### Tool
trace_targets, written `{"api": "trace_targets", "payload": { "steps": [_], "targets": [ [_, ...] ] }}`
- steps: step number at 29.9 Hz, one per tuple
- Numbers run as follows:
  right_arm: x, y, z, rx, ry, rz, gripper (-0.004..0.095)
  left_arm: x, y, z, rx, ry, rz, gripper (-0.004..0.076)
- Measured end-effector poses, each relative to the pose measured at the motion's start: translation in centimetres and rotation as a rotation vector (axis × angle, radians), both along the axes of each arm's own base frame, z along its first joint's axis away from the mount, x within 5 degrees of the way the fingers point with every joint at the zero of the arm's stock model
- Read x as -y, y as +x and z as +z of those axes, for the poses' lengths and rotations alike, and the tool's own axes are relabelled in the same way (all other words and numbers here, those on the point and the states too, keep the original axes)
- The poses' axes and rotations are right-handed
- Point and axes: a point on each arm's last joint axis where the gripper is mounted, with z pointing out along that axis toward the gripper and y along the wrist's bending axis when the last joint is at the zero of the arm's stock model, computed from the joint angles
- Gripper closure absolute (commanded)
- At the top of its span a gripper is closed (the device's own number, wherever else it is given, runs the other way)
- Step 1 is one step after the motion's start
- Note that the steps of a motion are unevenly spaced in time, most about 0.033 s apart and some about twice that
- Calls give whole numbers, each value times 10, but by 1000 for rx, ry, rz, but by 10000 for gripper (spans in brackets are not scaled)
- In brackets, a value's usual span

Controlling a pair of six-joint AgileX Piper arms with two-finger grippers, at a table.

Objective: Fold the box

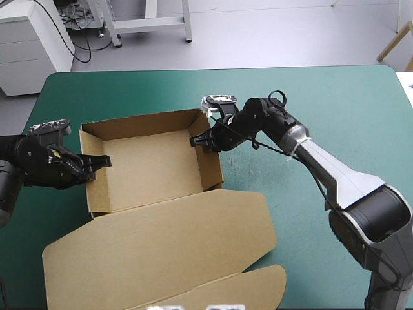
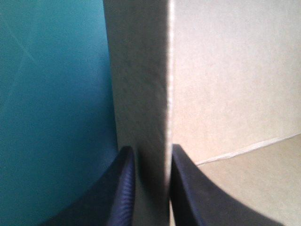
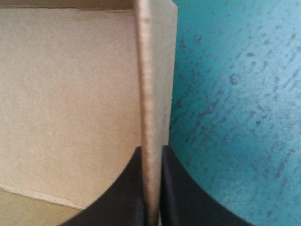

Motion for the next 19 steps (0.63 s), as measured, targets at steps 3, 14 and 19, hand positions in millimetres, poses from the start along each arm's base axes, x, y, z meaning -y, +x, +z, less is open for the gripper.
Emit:
{"api": "trace_targets", "payload": {
  "steps": [3, 14, 19],
  "targets": [
    [-1, -1, 0, -4, 5, 0, 925, 0, 0, 0, -1, -4, 10, 597],
    [-16, -9, 1, 37, -5, 36, 926, -3, 1, -4, -40, 36, 13, 590],
    [-16, -9, 0, 43, -14, 40, 925, -3, 9, -12, -75, 44, 12, 527]
  ]
}}
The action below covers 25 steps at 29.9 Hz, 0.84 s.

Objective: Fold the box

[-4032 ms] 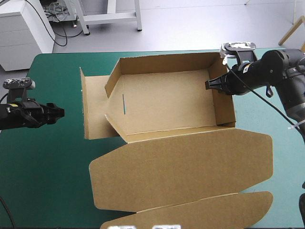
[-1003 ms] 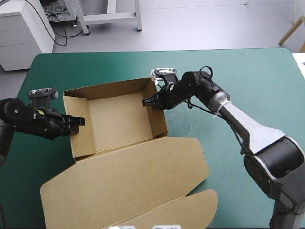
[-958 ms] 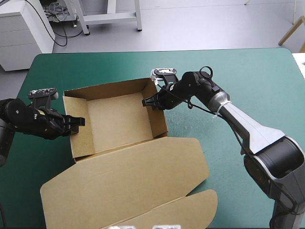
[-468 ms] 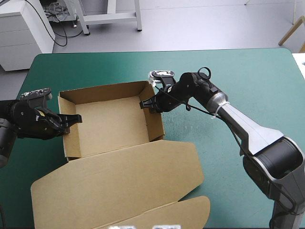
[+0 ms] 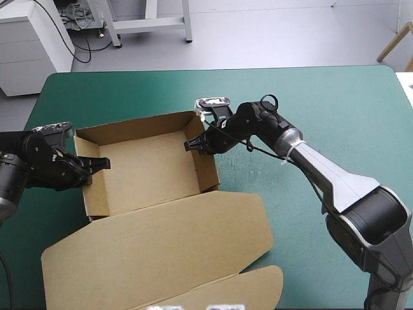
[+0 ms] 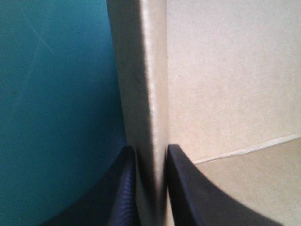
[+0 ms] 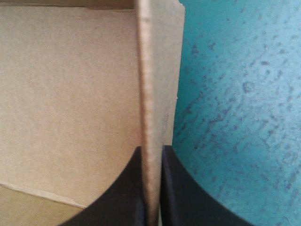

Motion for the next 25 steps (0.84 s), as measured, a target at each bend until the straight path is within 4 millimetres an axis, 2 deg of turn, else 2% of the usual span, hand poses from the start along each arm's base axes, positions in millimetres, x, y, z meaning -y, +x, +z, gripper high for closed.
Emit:
{"api": "trace_targets", "payload": {
  "steps": [14, 25],
  "targets": [
    [1, 0, 3, 9, -3, 2, 926, -2, 4, -4, -16, 30, 1, 520],
    [0, -4, 22, 1, 15, 29, 926, -1, 7, -2, 28, 8, 2, 520]
  ]
}}
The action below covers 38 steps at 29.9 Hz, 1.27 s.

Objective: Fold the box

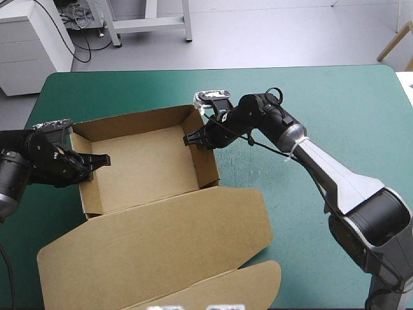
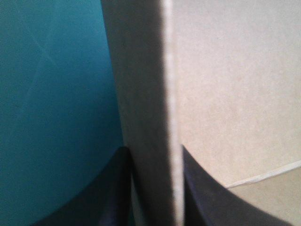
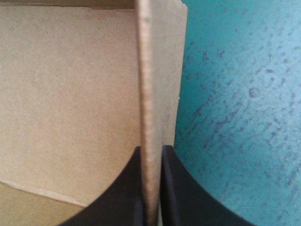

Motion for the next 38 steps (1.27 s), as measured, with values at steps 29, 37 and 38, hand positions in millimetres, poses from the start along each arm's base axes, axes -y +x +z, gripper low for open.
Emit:
{"api": "trace_targets", "payload": {
  "steps": [29, 37, 38],
  "targets": [
    [23, -3, -1, -46, -235, -143, 926, 53, 42, -12, -60, 149, -241, 734],
    [52, 4, -1, -85, -356, -268, 927, 82, 82, -23, -89, 77, -279, 734],
    [55, 6, -1, -89, -357, -276, 927, 84, 85, -26, -96, 64, -281, 734]
  ]
}}
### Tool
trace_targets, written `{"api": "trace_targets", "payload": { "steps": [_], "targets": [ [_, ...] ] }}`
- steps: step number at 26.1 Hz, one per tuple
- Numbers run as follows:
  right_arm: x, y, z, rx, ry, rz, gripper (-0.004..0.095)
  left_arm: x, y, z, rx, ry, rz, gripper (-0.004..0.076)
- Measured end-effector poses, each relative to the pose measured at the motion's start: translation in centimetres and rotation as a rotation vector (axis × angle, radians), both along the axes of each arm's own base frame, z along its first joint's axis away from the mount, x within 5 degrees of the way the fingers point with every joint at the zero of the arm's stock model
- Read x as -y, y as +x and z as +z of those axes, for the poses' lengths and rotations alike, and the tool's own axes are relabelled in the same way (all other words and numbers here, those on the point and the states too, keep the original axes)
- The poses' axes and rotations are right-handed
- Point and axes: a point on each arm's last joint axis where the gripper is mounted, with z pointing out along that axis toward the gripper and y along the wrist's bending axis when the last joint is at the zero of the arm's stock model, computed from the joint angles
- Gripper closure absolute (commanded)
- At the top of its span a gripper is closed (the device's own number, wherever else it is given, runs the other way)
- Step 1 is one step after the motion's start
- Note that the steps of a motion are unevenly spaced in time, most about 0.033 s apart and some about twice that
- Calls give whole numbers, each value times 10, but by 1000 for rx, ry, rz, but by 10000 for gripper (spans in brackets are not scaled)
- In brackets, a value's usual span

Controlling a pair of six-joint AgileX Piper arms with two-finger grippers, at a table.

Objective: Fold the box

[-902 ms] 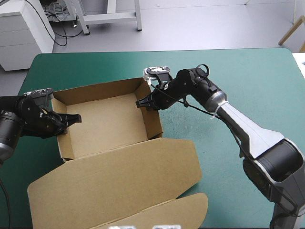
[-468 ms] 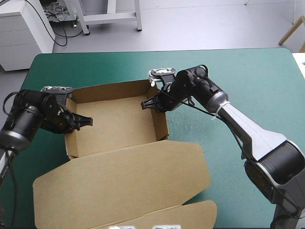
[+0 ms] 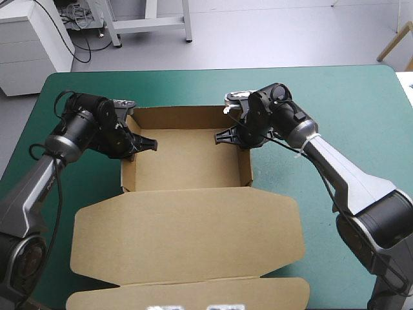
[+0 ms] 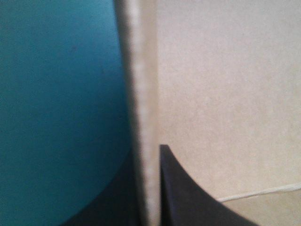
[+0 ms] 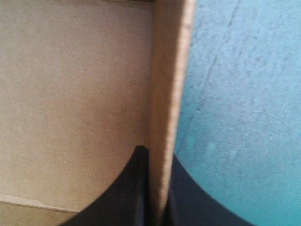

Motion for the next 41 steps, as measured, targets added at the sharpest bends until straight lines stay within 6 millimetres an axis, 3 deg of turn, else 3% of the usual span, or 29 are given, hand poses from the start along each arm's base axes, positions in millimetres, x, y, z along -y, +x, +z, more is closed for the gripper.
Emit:
{"api": "trace_targets", "payload": {
  "steps": [6, 12, 16, 27, 30, 32, 35, 38, 41],
  "targets": [
    [18, 7, -4, -21, -22, -22, 927, 11, 16, -24, -49, -40, -6, 734],
    [22, 10, -28, -78, -45, -33, 927, 16, 25, -41, -81, -41, -28, 734],
    [19, 13, -40, -102, -44, -34, 927, 16, 27, -45, -88, -29, -49, 734],
    [21, 17, -44, -117, -42, -43, 912, 16, 28, -45, -76, -28, -65, 717],
    [20, 18, -43, -119, -43, -44, 873, 16, 28, -45, -67, -25, -88, 655],
    [20, 20, -42, -113, -49, -41, 776, 17, 29, -45, -58, -24, -118, 556],
    [22, 24, -41, -89, -94, -25, 525, 21, 32, -44, -19, -67, -137, 368],
    [28, 28, -43, -61, -167, -21, 460, 25, 34, -42, 18, -109, -137, 274],
    [30, 29, -42, -53, -191, -21, 461, 25, 35, -42, 30, -102, -170, 269]
  ]
}}
